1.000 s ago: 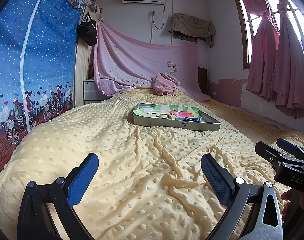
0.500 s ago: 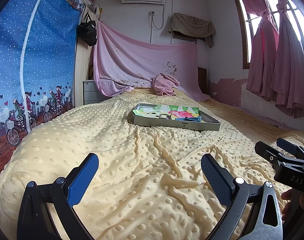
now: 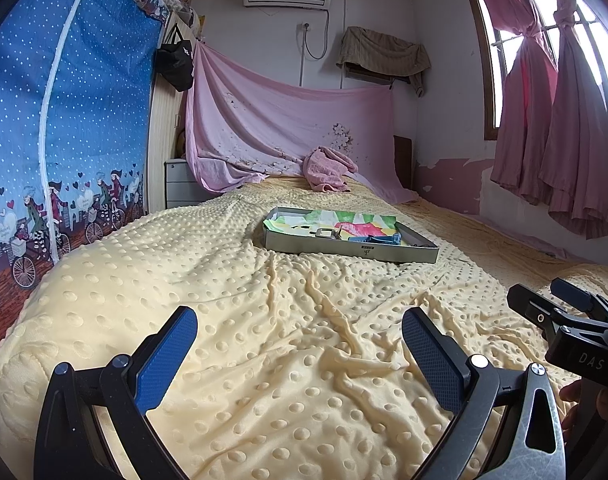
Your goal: Organize jewelry
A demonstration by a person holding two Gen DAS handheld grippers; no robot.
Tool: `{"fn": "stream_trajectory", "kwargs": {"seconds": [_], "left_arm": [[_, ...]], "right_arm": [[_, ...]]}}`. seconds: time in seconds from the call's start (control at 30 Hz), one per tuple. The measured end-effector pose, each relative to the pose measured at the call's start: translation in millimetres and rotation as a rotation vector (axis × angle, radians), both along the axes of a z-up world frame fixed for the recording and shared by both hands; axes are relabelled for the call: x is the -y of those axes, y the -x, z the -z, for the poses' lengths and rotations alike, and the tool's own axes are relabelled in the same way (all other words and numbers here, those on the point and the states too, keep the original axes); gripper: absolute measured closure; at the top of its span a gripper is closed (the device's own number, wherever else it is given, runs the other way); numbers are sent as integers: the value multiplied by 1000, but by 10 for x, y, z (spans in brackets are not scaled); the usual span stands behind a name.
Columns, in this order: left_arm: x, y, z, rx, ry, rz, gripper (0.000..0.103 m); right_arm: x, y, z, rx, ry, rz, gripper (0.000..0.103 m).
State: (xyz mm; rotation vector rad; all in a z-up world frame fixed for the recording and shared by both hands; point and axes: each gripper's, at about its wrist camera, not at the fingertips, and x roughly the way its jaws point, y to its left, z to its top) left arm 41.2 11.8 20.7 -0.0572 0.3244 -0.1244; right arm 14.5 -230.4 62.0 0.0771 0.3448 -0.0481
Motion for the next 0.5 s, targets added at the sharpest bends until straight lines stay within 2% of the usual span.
{"fn": "stream_trajectory", "kwargs": {"seconds": [0.5], "left_arm": [[24,-24,-11,-8,-13,1,0]], "right_arm": [[3,2,-1,1,0,0,2]]}}
